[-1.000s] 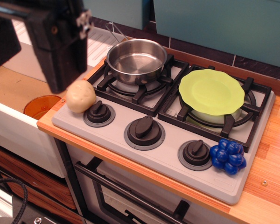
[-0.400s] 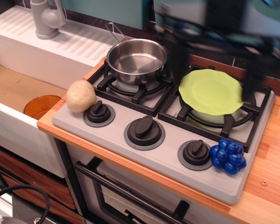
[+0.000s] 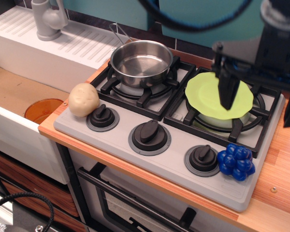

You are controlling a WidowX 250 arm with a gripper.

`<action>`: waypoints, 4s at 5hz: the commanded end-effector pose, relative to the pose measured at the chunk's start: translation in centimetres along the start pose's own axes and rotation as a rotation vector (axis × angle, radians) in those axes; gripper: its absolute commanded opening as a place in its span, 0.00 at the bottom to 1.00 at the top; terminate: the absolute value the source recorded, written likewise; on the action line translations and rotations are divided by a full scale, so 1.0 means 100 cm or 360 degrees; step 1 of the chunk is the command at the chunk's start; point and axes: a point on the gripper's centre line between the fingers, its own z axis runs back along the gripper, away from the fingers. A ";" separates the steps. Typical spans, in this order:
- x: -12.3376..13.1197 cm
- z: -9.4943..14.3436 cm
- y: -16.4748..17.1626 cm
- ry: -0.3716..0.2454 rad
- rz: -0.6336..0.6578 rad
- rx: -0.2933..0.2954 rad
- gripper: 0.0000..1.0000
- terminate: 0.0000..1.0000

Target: Put blueberry on plate and potato in pot or pan on stove

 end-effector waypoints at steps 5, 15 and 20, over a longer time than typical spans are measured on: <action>0.030 -0.068 0.017 -0.0336 -0.0078 -0.0061 1.00 0.00; -0.024 -0.073 -0.014 -0.0411 0.0052 -0.0025 1.00 0.00; -0.017 -0.085 0.001 -0.0427 0.0048 -0.0031 0.00 0.00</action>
